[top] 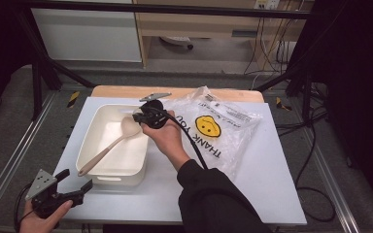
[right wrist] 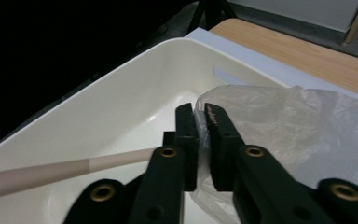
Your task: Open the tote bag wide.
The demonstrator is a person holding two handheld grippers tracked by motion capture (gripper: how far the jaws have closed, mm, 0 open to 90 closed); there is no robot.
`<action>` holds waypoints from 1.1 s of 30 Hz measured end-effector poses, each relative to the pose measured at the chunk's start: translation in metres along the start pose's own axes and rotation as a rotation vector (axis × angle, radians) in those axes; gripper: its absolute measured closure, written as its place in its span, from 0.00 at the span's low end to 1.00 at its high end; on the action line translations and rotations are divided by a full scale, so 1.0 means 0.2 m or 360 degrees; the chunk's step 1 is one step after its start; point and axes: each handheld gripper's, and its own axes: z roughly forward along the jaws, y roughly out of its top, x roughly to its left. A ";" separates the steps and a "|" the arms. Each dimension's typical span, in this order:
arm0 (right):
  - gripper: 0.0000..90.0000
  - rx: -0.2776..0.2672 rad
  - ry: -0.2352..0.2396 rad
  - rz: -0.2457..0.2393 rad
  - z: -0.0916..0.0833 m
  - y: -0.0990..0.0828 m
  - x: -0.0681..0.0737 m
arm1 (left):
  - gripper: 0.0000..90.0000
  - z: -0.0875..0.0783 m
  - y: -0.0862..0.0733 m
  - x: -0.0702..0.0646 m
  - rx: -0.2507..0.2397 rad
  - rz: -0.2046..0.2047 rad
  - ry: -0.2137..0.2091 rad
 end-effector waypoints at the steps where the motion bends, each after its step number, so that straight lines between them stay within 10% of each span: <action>1: 0.87 0.0011 0.0007 -0.0013 0.00 -0.01 0.00 | 0.06 0.00 0.00 0.00 0.0000 0.0000 0.0000; 12: 0.30 0.0050 -0.0060 -0.0111 -0.11 -0.06 0.01 | 0.06 0.00 0.00 0.00 0.0008 -0.0003 0.0002; 33: 0.10 -0.0022 -0.0148 -0.0095 -0.40 -0.17 -0.10 | 0.06 -0.01 -0.01 0.00 -0.0003 -0.0008 0.0012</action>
